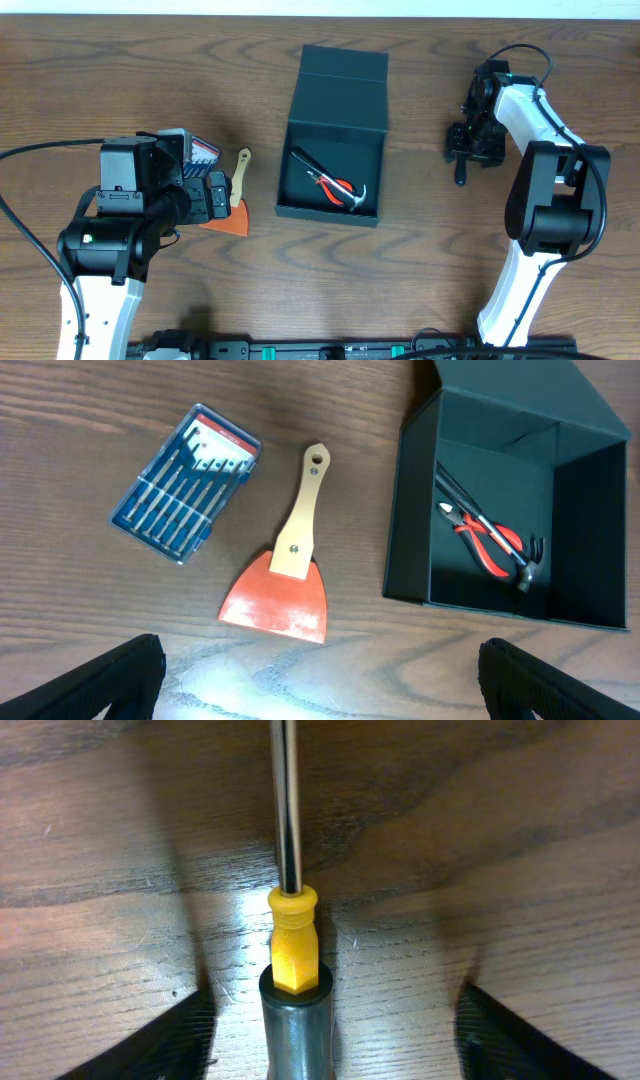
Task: Pack container
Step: 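Lower the right gripper and grasp the screwdriver by its handle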
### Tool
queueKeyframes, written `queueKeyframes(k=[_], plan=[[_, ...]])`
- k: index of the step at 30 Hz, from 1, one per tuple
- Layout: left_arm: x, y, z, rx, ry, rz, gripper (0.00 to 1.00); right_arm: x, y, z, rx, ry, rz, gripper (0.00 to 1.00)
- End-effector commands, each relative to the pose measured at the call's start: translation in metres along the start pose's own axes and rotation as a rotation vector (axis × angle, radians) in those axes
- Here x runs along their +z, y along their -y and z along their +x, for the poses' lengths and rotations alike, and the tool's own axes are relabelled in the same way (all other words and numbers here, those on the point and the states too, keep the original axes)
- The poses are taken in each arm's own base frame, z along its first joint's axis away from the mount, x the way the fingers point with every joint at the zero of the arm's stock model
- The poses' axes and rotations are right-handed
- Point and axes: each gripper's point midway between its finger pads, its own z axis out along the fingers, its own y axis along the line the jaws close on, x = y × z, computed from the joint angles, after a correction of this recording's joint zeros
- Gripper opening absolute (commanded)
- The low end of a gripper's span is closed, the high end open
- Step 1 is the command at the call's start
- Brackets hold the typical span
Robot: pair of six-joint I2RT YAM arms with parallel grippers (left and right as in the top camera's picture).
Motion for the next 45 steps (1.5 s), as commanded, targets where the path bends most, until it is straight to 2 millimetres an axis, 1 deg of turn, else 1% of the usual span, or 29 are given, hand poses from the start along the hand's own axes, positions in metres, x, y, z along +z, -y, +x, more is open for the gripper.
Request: queueKeyframes(k=[1,2,4,5,7,8,12,15,27,30,33,39,45], plan=[[-0.005,0.001,-0.007,0.003,0.021,-0.005,0.98,0.015,0.002,0.011,0.001,-0.047,0.009,0.54],[-0.005,0.001,-0.007,0.003,0.021,-0.005,0.98,0.015,0.002,0.011,0.001,-0.047,0.009,0.50],[-0.005,0.001,-0.007,0.003,0.021,-0.004,0.98,0.015,0.002,0.011,0.001,-0.048,0.009,0.34],[-0.005,0.001,-0.007,0.003,0.021,-0.004,0.98,0.015,0.002,0.011,0.001,-0.048,0.009,0.29],[-0.005,0.001,-0.007,0.003,0.021,-0.004,0.98,0.015,0.002,0.012,0.002,-0.050,0.009,0.24],[-0.005,0.001,-0.007,0.003,0.021,-0.004,0.99,0.015,0.002,0.012,0.004,-0.050,0.009,0.20],[-0.005,0.001,-0.007,0.003,0.021,-0.005,0.99,0.015,0.002,0.012,0.005,-0.050,0.009,0.13],[-0.005,0.001,-0.007,0.003,0.021,-0.005,0.98,0.015,0.002,0.012,0.004,-0.052,0.009,0.02],[-0.005,0.001,-0.007,0.003,0.021,-0.005,0.98,0.015,0.002,0.011,0.004,-0.048,0.009,0.01],[-0.005,0.001,-0.007,0.003,0.021,-0.005,0.98,0.010,0.002,0.009,0.004,-0.038,0.007,0.01],[-0.005,0.001,-0.007,0.003,0.021,-0.005,0.99,-0.002,0.002,0.005,0.004,-0.007,0.004,0.01],[-0.005,0.001,-0.007,0.003,0.021,-0.005,0.98,-0.041,-0.004,-0.002,-0.018,0.097,-0.007,0.01],[-0.005,0.001,-0.007,0.011,0.021,-0.005,0.98,-0.078,-0.010,-0.002,-0.034,0.182,-0.018,0.01]])
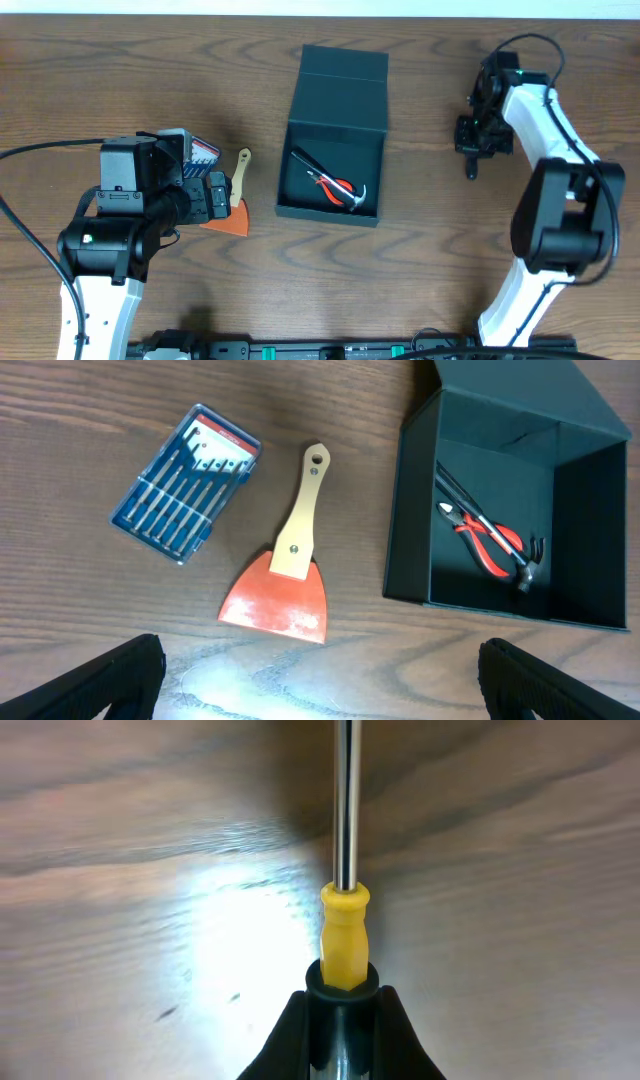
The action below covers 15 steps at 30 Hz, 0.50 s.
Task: Pack container
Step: 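Lower the right gripper and grasp the screwdriver by its handle, then carry the screwdriver into the black box and release it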
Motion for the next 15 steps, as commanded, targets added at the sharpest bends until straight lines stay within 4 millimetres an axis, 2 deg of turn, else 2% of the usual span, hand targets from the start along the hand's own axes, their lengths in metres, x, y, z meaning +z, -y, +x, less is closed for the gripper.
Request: queueKeyframes(k=[1,4,6,8,9,13,15], plan=[[-0.005,0.001,-0.007,0.011,0.021,-0.005,0.99,-0.033,-0.010,-0.005,-0.032,0.081,-0.019,0.01],[-0.005,0.001,-0.007,0.010,0.021,-0.005,0.98,-0.057,-0.021,-0.007,-0.072,0.145,-0.034,0.01],[-0.005,0.001,-0.006,0.010,0.020,-0.005,0.99,-0.080,-0.038,-0.008,-0.159,0.210,-0.071,0.01],[-0.005,0.001,-0.006,0.010,0.020,-0.005,0.98,-0.104,-0.062,-0.006,-0.293,0.277,-0.127,0.01],[-0.005,0.001,-0.006,0.010,0.020,-0.005,0.98,-0.124,-0.085,0.000,-0.427,0.332,-0.167,0.01],[-0.005,0.001,-0.006,0.010,0.020,-0.005,0.99,-0.160,-0.130,0.024,-0.737,0.431,-0.182,0.01],[-0.005,0.001,-0.006,0.010,0.020,-0.005,0.98,-0.171,-0.151,0.038,-0.896,0.469,-0.179,0.01]])
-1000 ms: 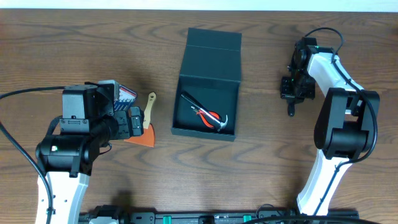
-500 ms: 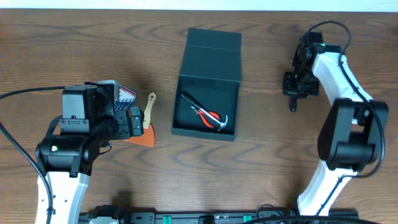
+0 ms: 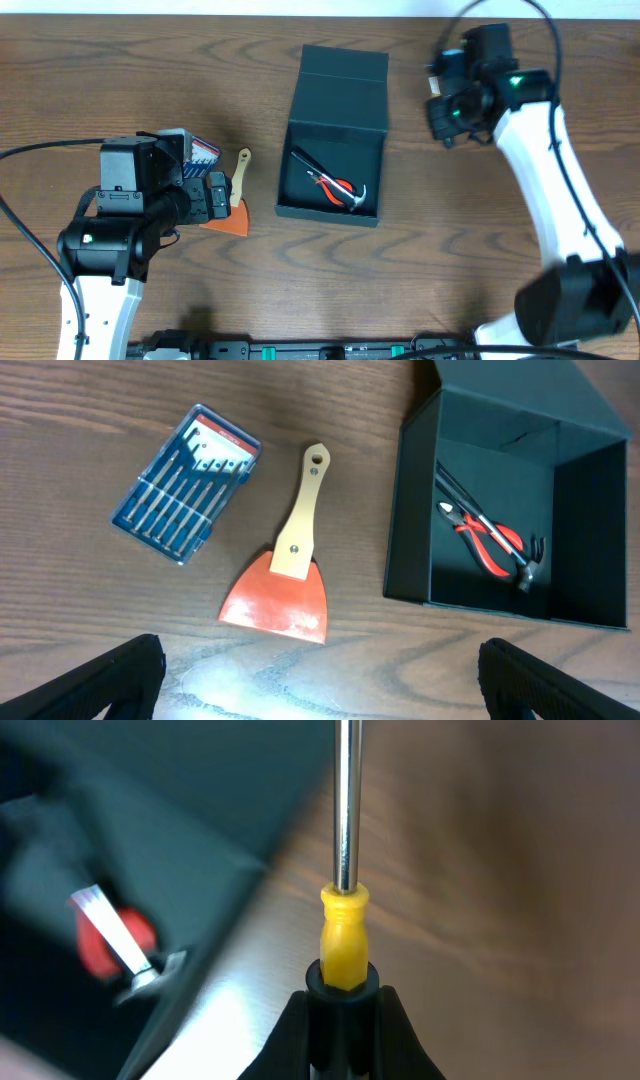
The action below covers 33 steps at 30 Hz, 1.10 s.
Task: Pack container
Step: 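Carry the screwdriver into the black box and release it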
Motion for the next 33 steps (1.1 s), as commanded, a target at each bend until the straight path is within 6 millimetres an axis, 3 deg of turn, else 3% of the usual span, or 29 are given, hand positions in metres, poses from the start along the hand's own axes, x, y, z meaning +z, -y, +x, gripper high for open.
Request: queueKeyframes(k=[1,5,11,16,20,27,33], plan=[[-0.005,0.001,-0.006,0.008,0.020,-0.005,0.98,-0.024,-0.054,-0.015,-0.390,0.087,-0.071,0.01],[-0.005,0.001,-0.006,0.008,0.020,-0.005,0.98,-0.023,-0.099,-0.017,-0.640,0.107,-0.118,0.01],[-0.005,0.001,-0.006,0.007,0.020,-0.005,0.98,0.006,-0.133,-0.017,-0.819,0.088,-0.164,0.01],[-0.005,0.001,-0.006,0.007,0.020,-0.005,0.98,0.045,-0.140,-0.013,-0.822,0.035,-0.202,0.01],[-0.005,0.001,-0.006,0.008,0.020,-0.005,0.98,0.079,-0.141,0.002,-0.815,-0.053,-0.234,0.01],[-0.005,0.001,-0.006,0.007,0.020,-0.005,0.98,0.117,-0.141,0.028,-0.806,-0.176,-0.276,0.01],[-0.005,0.001,-0.006,0.007,0.020,-0.005,0.98,0.138,-0.141,0.043,-0.801,-0.241,-0.298,0.01]])
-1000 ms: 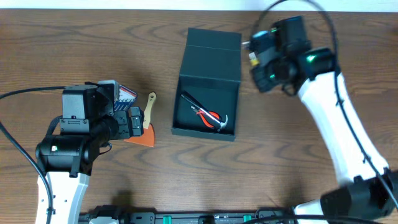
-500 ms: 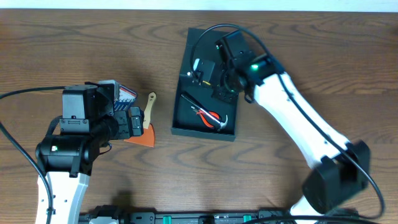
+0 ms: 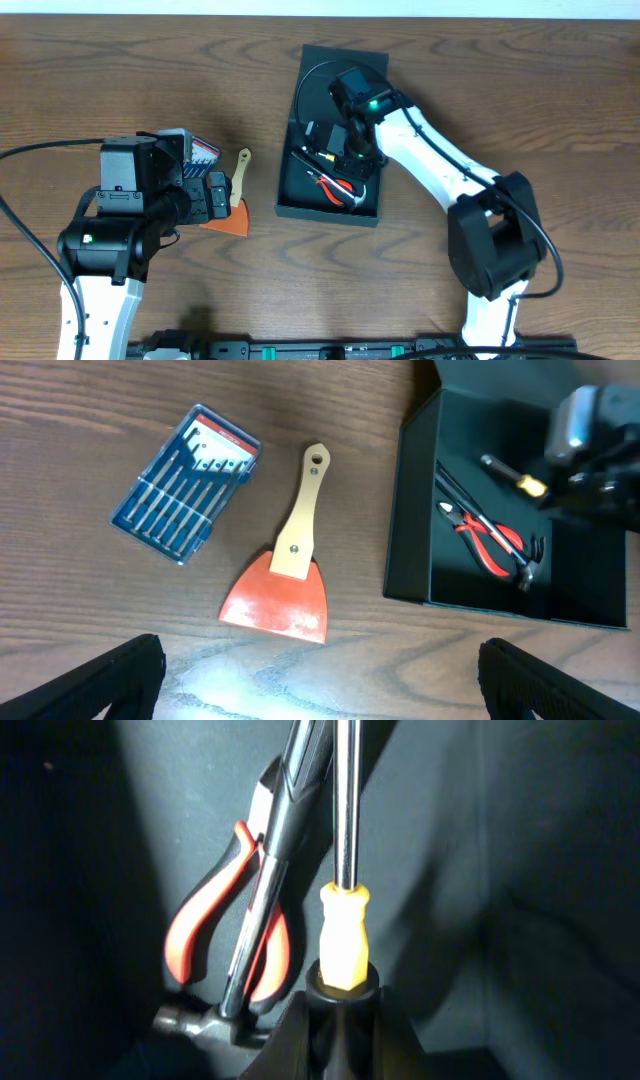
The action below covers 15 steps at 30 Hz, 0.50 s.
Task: Pack container
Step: 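Carry the screwdriver into the black box and release it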
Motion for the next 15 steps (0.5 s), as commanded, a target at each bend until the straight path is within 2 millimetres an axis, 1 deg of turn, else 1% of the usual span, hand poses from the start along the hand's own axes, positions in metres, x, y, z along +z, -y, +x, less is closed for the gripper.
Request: queueKeyframes(k=[1,3,5,6,7,14,15], plan=[[-0.0047,0.0009,-0.0064,0.007,0.020,-0.005,0.98,0.0091,-0.0027,-0.0006,-0.013,-0.007,-0.027,0.01],[-0.0047,0.0009,-0.0064,0.007,0.020,-0.005,0.99,0.0100,-0.0029,-0.0003,-0.012,-0.008,-0.029,0.02],[-0.0047,0.0009,-0.0063,0.007,0.020,-0.005,0.98,0.0100,-0.0030,-0.0001,-0.011,-0.009,-0.030,0.19],[-0.0047,0.0010,-0.0063,0.007,0.020,-0.004,0.98,0.0100,-0.0036,0.0005,-0.007,-0.012,-0.032,0.31],[-0.0047,0.0010,-0.0063,0.007,0.020,-0.004,0.98,0.0099,-0.0040,0.0010,-0.003,-0.014,-0.033,0.38],[-0.0047,0.0010,-0.0063,0.007,0.020,-0.004,0.98,0.0098,-0.0039,0.0013,0.006,-0.015,-0.033,0.62],[-0.0047,0.0011,-0.0060,0.007,0.018,-0.004,0.98,0.0090,-0.0035,0.0006,0.014,-0.013,-0.032,0.68]])
